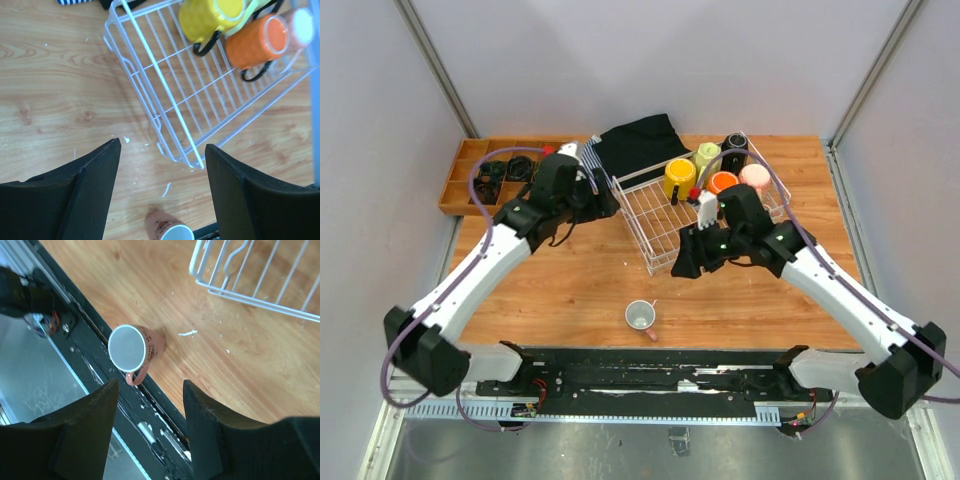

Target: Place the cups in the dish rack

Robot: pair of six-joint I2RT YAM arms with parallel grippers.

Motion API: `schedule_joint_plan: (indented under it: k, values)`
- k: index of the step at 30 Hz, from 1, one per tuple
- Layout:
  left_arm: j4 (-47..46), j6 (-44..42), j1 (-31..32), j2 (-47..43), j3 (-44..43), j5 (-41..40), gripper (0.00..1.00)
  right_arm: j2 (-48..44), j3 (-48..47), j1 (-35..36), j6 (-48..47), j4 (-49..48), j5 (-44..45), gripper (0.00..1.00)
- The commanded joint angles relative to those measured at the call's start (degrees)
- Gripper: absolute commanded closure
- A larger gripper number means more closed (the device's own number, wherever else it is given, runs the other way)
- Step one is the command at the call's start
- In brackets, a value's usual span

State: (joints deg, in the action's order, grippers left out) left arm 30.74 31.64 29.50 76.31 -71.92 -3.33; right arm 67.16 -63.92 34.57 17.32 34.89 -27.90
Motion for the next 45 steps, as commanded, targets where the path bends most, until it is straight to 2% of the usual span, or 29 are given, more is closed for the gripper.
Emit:
schedule_joint_plan:
  k: [1,4,11,22,31,45]
  values:
    - [-1.3,3.3,-1.4,-7.3,1.9,4.0,0.27,4.4,-1.6,4.5,-7.1,3.0,0.6,0.46]
    - [-0.5,4.5,-2.5,-10.8,3.8,6.2,0.26,8.2,-2.8,7.6,-8.9,3.5,0.3,0.49]
    - [-5.1,9.4,-7.8,-18.9,11.5,15.3,0.23,15.2,-4.6,13.2,-9.9,3.1,2.5,0.5]
    - [-1.8,8.7,-9.6,-19.9,6.1,15.6,0.22,19.2,-4.1,21.8,-11.4,-2.5,14.1,0.46]
    - [-0.1,8.9,-10.2,-20.4,3.8,16.2,0.22,21.2,-3.2,22.7,-11.6,-5.7,17.6,0.47]
    - [2.8,8.8,-11.9,-21.1,0.4,17.0,0.21,26.7,-3.6,22.7,-12.0,-7.2,15.6,0.59]
